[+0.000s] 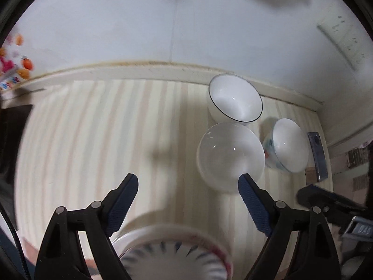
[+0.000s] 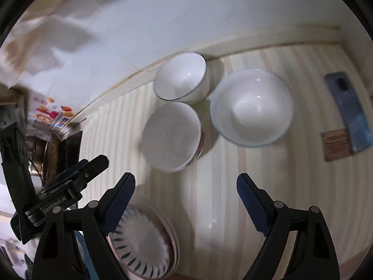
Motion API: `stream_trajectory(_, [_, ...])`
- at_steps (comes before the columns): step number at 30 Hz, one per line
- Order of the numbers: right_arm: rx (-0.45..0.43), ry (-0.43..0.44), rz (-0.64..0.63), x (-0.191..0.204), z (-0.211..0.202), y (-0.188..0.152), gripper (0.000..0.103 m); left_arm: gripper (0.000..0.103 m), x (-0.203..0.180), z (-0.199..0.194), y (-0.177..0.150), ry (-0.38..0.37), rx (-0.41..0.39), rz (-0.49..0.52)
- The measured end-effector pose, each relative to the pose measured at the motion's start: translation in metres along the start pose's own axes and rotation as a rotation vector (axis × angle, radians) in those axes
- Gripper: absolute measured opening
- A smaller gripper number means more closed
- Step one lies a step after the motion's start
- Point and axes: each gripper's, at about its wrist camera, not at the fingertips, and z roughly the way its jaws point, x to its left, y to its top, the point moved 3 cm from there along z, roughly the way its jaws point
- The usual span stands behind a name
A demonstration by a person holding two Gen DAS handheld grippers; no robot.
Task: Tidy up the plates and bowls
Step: 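Move both grippers toward the white bowls by the wall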
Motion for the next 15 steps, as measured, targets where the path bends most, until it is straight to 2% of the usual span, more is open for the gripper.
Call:
stream_trajectory(4, [0.058,0.044,0.048,-0.018,0.041,0.014,0.07,0.069,0.0,0.037,0.013,-0.022,0.058,-0.028])
stream_trajectory(6, [0.079,0.069,0.057,-0.021,0.057,0.019,0.065,0.05,-0.001,0.051,0.016,-0.049,0.08,-0.042])
stream_trajectory(8, [0.092,0.066,0.055,-0.021,0.071,0.021,0.058,0.037,-0.002,0.064,0.019,-0.057,0.104,-0.043])
stream_trajectory(9, [0.099,0.073,0.051,-0.021,0.077,0.022,0.048,0.032,-0.004,0.07,0.02,-0.058,0.112,-0.033])
stream_trajectory(10, [0.107,0.072,0.047,-0.02,0.084,0.023,0.037,0.029,-0.006,0.072,0.02,-0.055,0.117,-0.026])
stream_trajectory(12, [0.117,0.061,0.036,-0.017,0.094,0.023,0.027,0.023,-0.009,0.077,0.02,-0.065,0.123,-0.007])
stream_trajectory(14, [0.117,0.023,0.028,-0.014,0.1,0.025,0.025,0.016,-0.011,0.078,0.018,-0.066,0.121,0.011])
stream_trajectory(15, [0.109,0.013,0.016,-0.012,0.102,0.026,0.024,0.016,-0.013,0.079,0.02,-0.058,0.118,0.013])
